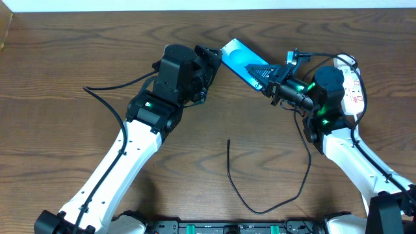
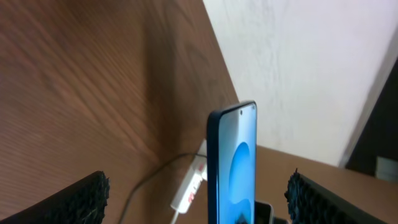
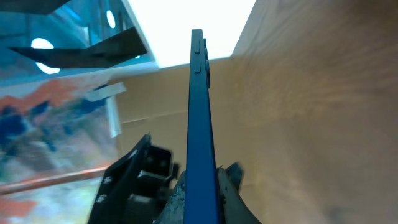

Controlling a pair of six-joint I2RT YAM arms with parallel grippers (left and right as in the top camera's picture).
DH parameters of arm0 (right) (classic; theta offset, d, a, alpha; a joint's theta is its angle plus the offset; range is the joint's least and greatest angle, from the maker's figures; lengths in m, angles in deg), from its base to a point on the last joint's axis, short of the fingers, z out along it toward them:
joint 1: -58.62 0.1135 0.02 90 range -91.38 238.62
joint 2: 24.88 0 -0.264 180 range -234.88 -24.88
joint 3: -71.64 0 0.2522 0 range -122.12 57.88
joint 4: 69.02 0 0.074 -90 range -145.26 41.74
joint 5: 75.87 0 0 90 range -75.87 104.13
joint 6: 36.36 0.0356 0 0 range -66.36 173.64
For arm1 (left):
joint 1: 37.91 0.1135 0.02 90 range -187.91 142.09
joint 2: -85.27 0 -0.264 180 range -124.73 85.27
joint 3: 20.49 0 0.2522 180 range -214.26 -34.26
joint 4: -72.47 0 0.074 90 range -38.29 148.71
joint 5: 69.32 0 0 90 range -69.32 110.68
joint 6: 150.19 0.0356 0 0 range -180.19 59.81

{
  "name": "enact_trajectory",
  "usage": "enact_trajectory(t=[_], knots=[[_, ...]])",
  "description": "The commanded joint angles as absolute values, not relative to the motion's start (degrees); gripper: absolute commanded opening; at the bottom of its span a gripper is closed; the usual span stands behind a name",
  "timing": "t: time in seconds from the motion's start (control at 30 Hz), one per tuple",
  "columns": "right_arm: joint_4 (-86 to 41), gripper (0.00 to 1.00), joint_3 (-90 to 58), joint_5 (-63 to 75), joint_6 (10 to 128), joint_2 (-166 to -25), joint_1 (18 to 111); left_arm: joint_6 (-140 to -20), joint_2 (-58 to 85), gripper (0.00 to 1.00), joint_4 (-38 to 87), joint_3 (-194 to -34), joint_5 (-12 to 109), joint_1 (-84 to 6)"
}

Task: Plug charger to phone and switch on socket

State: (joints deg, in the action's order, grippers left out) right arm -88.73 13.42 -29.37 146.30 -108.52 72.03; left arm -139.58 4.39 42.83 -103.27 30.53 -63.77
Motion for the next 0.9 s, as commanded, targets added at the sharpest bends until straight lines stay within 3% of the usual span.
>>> enact_trajectory(t=[0.0, 0.33, 0.5, 0.77, 0.87], knots=[[-91.2, 0.01, 12.6, -35.1, 158.0, -108.0, 71.9, -138.4, 4.9, 0.9, 44.8, -103.5, 34.7, -63.5], [-95.1, 0.01, 12.6, -40.7, 168.9, -108.0, 72.8, -138.4, 4.9, 0.89, 46.0, -103.5, 34.8, -63.5], [-99.2, 0.01, 12.6, -40.7, 171.2, -108.0, 74.4, -138.4, 4.9, 0.75, 47.5, -103.5, 34.9, -63.5], [-99.2, 0.01, 12.6, -40.7, 171.2, -108.0, 76.4, -138.4, 4.9, 0.75, 47.7, -103.5, 34.8, -63.5], [-99.2, 0.01, 12.6, -40.6, 171.2, -108.0, 77.1, -138.4, 4.9, 0.63, 47.7, -103.5, 34.8, -63.5]])
